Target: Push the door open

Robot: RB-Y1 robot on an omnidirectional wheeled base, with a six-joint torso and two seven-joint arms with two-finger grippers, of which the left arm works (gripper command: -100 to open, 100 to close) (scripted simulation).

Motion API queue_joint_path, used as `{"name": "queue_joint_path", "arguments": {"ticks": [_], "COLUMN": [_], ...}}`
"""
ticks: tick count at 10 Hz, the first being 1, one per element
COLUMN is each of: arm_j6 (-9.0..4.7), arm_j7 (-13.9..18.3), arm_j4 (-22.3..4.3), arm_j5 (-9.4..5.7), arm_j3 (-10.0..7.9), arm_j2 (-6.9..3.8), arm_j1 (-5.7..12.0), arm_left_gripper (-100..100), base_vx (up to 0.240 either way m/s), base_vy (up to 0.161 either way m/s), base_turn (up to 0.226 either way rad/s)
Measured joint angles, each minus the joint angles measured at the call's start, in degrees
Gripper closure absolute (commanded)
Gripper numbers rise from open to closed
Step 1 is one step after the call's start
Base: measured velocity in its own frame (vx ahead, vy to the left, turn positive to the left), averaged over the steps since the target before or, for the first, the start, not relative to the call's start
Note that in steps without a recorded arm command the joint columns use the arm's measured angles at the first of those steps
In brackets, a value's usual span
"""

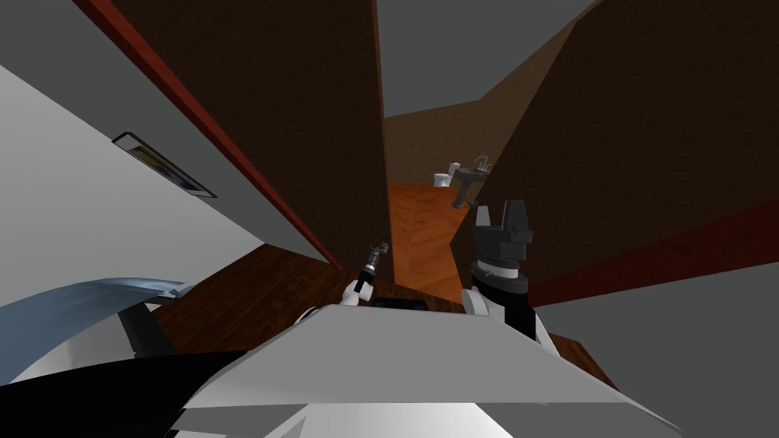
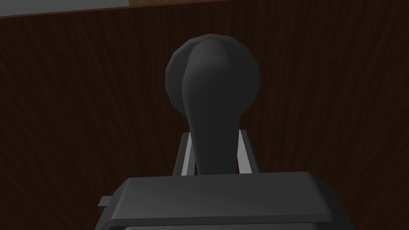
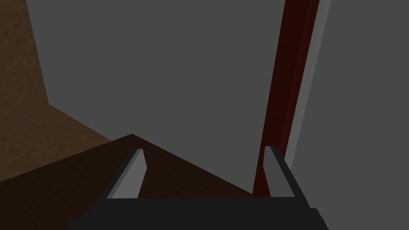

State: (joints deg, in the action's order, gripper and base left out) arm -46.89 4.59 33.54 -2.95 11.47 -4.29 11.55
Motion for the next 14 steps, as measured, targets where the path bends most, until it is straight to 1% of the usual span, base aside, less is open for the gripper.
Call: {"name": "queue_joint_path", "arguments": {"ticks": [1,2,4,5,6,7,8,9,10,11,12,13,14], "arm_j6": [-0.21,0.87,1.00,0.22,-0.89,-0.49,-0.19,-0.60,0.52,0.82,1.18,1.25,0.19], "arm_j7": [-0.2,-0.3,-0.5,-0.8,-0.9,-1.0,-1.4,-1.6,-1.6,-1.9,-2.2,-2.4,-2.5], "arm_j4": [-1.0,1.0,0.6,-1.2,-3.3,-1.5,-1.3,-2.6,-0.2,0.2,1.2,1.0,-1.2], "arm_j5": [-0.20,-0.23,-0.61,-0.92,-1.24,-1.28,-1.52,-1.85,-1.88,-2.15,-2.45,-2.68,-2.91], "arm_j3": [-0.38,-0.47,-1.17,-1.77,-2.36,-2.50,-3.00,-3.62,-3.71,-4.26,-4.88,-5.33,-5.76], "arm_j2": [0.06,-0.26,-0.46,-0.18,-0.16,-0.42,-0.24,-0.38,-0.68,-0.72,-0.86,-0.95,-0.97], "arm_j1": [0.26,-1.25,-1.06,0.10,1.27,0.28,0.25,0.77,-0.51,-0.83,-1.55,-1.31,0.20], "arm_left_gripper": [100,100,100,100,100,100,100,100,100,100,100,100,100], "base_vx": [0.141,0.148,0.152,0.179,0.137,0.132,0.186,0.145,0.165,0.185,0.133,0.060,0.120], "base_vy": [-0.076,-0.090,-0.068,-0.089,-0.073,-0.064,-0.071,-0.061,-0.072,-0.084,-0.085,-0.050,-0.098], "base_turn": [0.039,0.044,0.028,0.023,0.019,0.047,0.045,0.024,0.055,0.096,0.031,0.002,0.031]}}
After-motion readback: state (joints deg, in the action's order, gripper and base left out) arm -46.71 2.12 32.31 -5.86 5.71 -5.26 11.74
